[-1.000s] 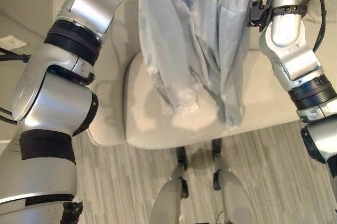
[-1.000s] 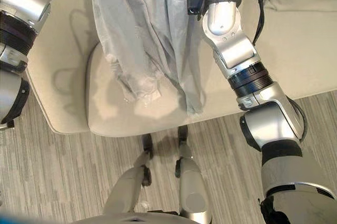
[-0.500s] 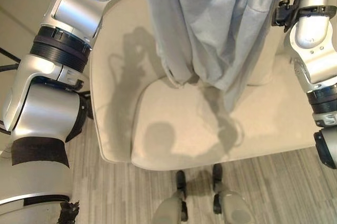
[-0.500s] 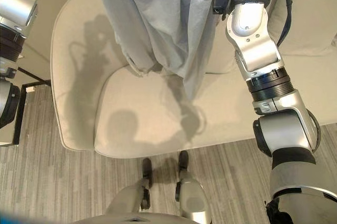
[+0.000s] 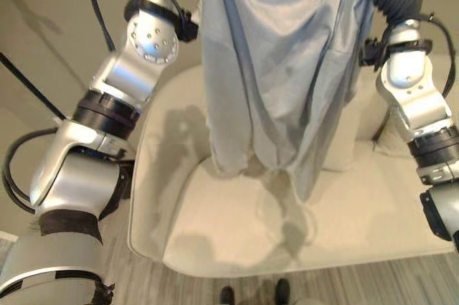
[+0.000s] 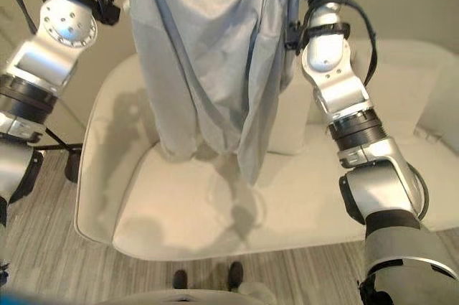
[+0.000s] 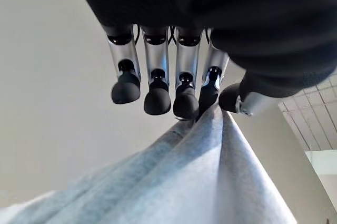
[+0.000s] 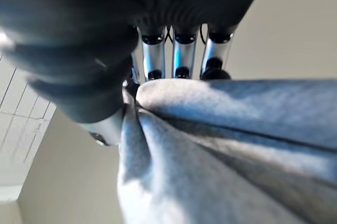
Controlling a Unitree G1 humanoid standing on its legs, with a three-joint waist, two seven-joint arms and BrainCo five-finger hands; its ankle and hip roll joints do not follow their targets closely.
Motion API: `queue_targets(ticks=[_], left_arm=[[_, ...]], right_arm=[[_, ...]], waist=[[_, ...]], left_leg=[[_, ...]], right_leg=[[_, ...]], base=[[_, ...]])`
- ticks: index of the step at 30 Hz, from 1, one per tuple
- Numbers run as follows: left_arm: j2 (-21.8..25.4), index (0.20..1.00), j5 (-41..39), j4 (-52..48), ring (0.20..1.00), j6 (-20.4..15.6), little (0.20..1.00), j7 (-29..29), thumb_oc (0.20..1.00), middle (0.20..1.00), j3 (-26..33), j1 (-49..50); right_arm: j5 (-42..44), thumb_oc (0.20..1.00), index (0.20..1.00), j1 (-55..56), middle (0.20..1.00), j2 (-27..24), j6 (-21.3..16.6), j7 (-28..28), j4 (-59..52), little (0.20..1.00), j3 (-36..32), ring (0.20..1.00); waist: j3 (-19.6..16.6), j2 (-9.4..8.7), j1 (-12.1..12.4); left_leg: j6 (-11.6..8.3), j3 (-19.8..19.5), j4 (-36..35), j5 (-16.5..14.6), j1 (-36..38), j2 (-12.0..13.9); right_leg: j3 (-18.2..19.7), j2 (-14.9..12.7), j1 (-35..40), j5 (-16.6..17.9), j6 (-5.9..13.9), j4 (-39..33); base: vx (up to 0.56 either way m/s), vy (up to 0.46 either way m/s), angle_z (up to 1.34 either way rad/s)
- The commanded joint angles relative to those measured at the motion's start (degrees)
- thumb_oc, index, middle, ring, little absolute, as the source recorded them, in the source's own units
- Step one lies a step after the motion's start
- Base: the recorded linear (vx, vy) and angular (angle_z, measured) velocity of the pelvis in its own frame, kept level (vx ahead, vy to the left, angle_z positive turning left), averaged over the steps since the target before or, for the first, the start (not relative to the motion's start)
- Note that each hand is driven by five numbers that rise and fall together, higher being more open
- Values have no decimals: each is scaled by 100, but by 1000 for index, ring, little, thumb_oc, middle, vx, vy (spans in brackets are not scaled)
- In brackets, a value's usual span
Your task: Hang the clothes on the sofa on the clothes rack.
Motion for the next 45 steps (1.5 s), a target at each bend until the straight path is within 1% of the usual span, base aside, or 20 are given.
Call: queue_targets(ticks=[1, 7, 11, 12, 13, 14, 15, 17, 19, 22, 23, 24, 27, 30, 32, 34, 36, 37, 43, 45], left_arm=[[-196, 200, 131, 382, 200, -182, 200, 40, 200, 200, 305, 227], [-188, 200, 113, 247, 200, -187, 200, 24, 200, 200, 408, 474], [-392, 200, -12, 356, 200, -311, 200, 170, 200, 200, 365, 330], [-535, 200, -33, 429, 200, -326, 200, 250, 200, 200, 341, 291], [-535, 200, -33, 429, 200, -326, 200, 250, 200, 200, 341, 291], [-702, 200, -21, 458, 200, -347, 200, 347, 200, 200, 266, 229], [-731, 200, -46, 494, 200, -382, 200, 353, 200, 200, 233, 172], [-763, 200, -84, 558, 200, -414, 200, 347, 200, 200, 163, 94], [-850, 200, -42, 556, 200, -386, 200, 312, 200, 200, 83, 46], [-815, 200, 96, 645, 200, -351, 200, 315, 200, 200, -87, -100], [-769, 200, 135, 638, 200, -352, 200, 335, 200, 200, -111, -152], [-739, 200, 185, 616, 200, -349, 200, 352, 200, 200, -98, -193], [-761, 200, 225, 513, 200, -346, 200, 329, 200, 200, -77, -170], [-840, 200, 192, 398, 200, -268, 200, 269, 200, 200, -1, -49], [-966, 200, 81, 221, 200, -205, 200, 156, 200, 200, 234, 273], [-956, 200, 122, 67, 200, -171, 200, 120, 200, 200, 362, 439], [-987, 200, 128, 17, 200, -177, 200, 76, 200, 200, 397, 508], [-1080, 200, 47, -150, 200, -229, 200, -11, 200, 200, 553, 830], [-1246, 200, 51, -263, 200, -198, 200, -94, 200, 200, 617, 1082], [-1238, 200, 43, -239, 200, -223, 200, -150, 200, 200, 586, 1071]], right_arm=[[-124, 200, 200, 215, 200, 33, -202, 97, 382, 200, 241, 200], [-186, 200, 200, 275, 200, 26, -195, 164, 287, 200, 280, 200], [-209, 200, 200, 136, 200, 57, -219, 59, 254, 200, 294, 200], [-268, 200, 200, 157, 200, 60, -194, 4, 141, 200, 271, 200], [-268, 200, 200, 157, 200, 60, -194, 4, 141, 200, 271, 200], [-332, 200, 200, 229, 200, 12, -199, -73, 39, 200, 224, 200], [-332, 200, 200, 214, 200, 33, -197, -60, 32, 200, 265, 200], [-342, 200, 200, 222, 200, 47, -194, -1, 105, 200, 260, 200], [-379, 200, 200, 311, 200, 59, -115, 46, 53, 200, 175, 200], [-460, 200, 200, 303, 200, 216, -87, -58, 48, 200, 61, 200], [-471, 200, 200, 204, 200, 307, -102, -133, 88, 200, 19, 200], [-482, 200, 200, 121, 200, 355, -110, -192, 144, 200, -15, 200], [-564, 200, 200, 137, 200, 311, -55, -249, 52, 200, -38, 200], [-631, 200, 200, 129, 200, 194, -45, -232, 8, 200, 51, 200], [-623, 200, 200, 309, 200, 127, -46, -135, -69, 200, 88, 200], [-595, 200, 200, 459, 200, 164, -61, -108, -118, 200, 62, 200], [-575, 200, 200, 537, 200, 160, -69, -79, -110, 200, 36, 200], [-523, 200, 200, 787, 200, 121, -26, 20, -90, 200, -38, 200], [-484, 200, 200, 1088, 200, 42, -5, 82, -167, 200, -173, 200], [-416, 200, 200, 1059, 200, -25, -26, 85, -170, 200, -206, 200]], waist=[[-822, -61, 269], [-731, -131, 312], [-615, -209, 263], [-609, -186, 178], [-609, -186, 178], [-600, -84, 155], [-620, -38, 166], [-695, 7, 176], [-686, -36, 124], [-554, -145, 170], [-489, -143, 271], [-421, -111, 307], [-324, -106, 241], [-322, -38, 275], [-346, -75, 268], [-378, -168, 361], [-391, -202, 370], [-536, -244, 371], [-520, -243, 330], [-455, -278, 315]], left_leg=[[-173, -31, 410, -425, -6, 289], [-206, -246, 561, -558, -19, 367], [-359, -301, 687, -394, -104, 1028], [-380, -217, 615, -110, -55, 1441], [-380, -217, 615, -110, -55, 1441], [-554, -326, 498, 361, -167, 1742], [-637, -505, 468, 279, -144, 1774], [-774, -779, 523, -209, -120, 1647], [-736, -759, 701, -724, -139, 1363], [-518, -458, 586, -884, -65, 929], [-430, -296, 461, -844, -50, 757], [-354, -198, 382, -816, -37, 643], [-123, -201, 102, -615, -59, 237], [95, -289, 79, -498, -123, -60], [244, -338, 34, -265, -166, -412], [232, -269, 32, -260, -190, -542], [234, -279, 32, -244, -201, -586], [221, -252, 32, -254, -232, -657], [217, -262, 187, -245, -315, -632], [116, -244, 486, -255, -568, -403]], right_leg=[[178, -477, 309, -597, 819, 65], [197, -521, 391, -539, 861, 75], [309, -887, 299, -513, 1023, 97], [310, -1155, 219, -510, 1164, 109], [310, -1155, 219, -510, 1164, 109], [327, -1363, 218, -471, 1315, 115], [362, -1472, 206, -433, 1388, 108], [283, -1757, 247, -262, 1542, 84], [291, -2185, 155, 224, 1613, 120], [169, -2692, -308, 1485, 1613, 350], [-98, -2857, -476, 1715, 1613, 377], [-325, -2920, -516, 1657, 1613, 463], [52, -2434, -551, 798, 1464, 971], [229, -1518, -501, -426, 1079, 1446], [486, -438, -565, -959, 805, 1762], [427, -324, -219, -996, 644, 1316], [458, -299, -113, -962, 638, 1100], [635, -248, 278, -612, 737, 172], [575, -311, 331, -568, 788, 65], [580, -445, 281, -489, 821, 65]], base=[[-2, 30, 6], [5, 77, 9], [-23, 340, 1], [-7, 479, -12], [18, 735, -12], [40, 610, 3], [75, 762, 17], [94, 571, 14], [46, 560, -9], [-98, 495, 10], [-207, 526, -19], [-180, 543, -42], [-105, 478, -19], [-39, 332, 32], [-26, 255, 21], [-24, 28, 0], [-15, -32, -24], [-28, -52, -7], [-71, -8, 10], [-180, 111, 17]])
